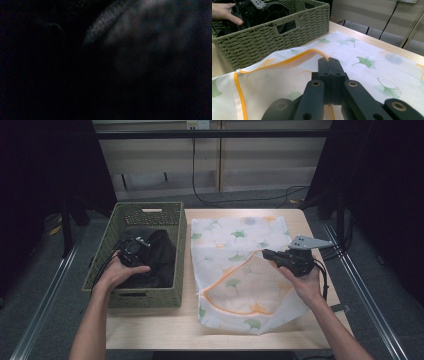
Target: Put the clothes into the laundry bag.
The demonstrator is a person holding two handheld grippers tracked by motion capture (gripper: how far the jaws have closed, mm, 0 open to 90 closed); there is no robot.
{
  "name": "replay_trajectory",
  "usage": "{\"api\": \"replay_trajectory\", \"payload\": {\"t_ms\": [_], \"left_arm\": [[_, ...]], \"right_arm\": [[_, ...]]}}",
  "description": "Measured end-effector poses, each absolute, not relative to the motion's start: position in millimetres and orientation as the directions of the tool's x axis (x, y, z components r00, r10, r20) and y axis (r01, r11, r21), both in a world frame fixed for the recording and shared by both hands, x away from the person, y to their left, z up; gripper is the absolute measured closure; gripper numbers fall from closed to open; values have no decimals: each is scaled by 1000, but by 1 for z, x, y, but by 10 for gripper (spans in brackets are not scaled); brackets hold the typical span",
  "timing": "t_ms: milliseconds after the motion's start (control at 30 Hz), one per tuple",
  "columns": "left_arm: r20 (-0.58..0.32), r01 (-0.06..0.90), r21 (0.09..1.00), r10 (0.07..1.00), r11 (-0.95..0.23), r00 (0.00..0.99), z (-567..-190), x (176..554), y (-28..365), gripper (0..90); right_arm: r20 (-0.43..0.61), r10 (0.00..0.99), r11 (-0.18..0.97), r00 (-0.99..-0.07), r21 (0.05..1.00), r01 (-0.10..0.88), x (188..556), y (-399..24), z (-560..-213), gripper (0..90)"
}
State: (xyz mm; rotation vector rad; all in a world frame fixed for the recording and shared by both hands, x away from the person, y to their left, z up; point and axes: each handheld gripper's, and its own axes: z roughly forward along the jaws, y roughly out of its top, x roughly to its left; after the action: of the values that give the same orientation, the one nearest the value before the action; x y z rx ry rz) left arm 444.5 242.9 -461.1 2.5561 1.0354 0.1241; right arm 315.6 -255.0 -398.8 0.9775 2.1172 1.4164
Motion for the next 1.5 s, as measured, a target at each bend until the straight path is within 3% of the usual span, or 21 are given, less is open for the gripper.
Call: {"api": "replay_trajectory", "payload": {"t_ms": [100, 267, 500, 633, 667, 767, 867, 900, 1067, 1167, 1500], "left_arm": [[-78, 664, 394, 696, -636, 714, -463, 445, 243, 0], [-26, 650, 391, 699, -651, 715, -467, 442, 238, 0], [121, 616, 243, 653, -750, 748, -470, 443, 221, 2], [129, 637, 196, 664, -745, 737, -466, 447, 219, 102], [133, 647, 192, 673, -738, 728, -465, 447, 219, 174], [149, 659, 175, 681, -731, 717, -462, 449, 215, 214], [173, 656, 199, 685, -728, 707, -458, 450, 217, 388], [169, 660, 198, 688, -725, 706, -457, 450, 217, 388], [179, 645, 231, 683, -729, 708, -451, 449, 218, 576], [153, 657, 295, 713, -694, 684, -447, 448, 225, 604], [134, 643, 338, 712, -687, 690, -441, 444, 234, 634]], "right_arm": [[45, 744, 238, -667, 915, 327, 317, -255, -399, 896], [42, 742, 244, -670, 912, 328, 317, -254, -400, 896], [47, 731, 253, -681, 908, 333, 318, -249, -403, 896], [40, 725, 264, -688, 906, 331, 318, -246, -404, 896], [36, 725, 268, -688, 905, 329, 318, -246, -404, 896], [40, 727, 263, -686, 906, 331, 318, -246, -404, 896], [40, 728, 262, -684, 907, 331, 319, -247, -404, 896], [38, 727, 263, -685, 907, 330, 318, -247, -404, 895], [41, 738, 251, -674, 910, 330, 318, -250, -402, 896], [44, 739, 246, -672, 911, 330, 318, -252, -402, 896], [42, 747, 244, -663, 911, 332, 318, -253, -402, 896]]}}
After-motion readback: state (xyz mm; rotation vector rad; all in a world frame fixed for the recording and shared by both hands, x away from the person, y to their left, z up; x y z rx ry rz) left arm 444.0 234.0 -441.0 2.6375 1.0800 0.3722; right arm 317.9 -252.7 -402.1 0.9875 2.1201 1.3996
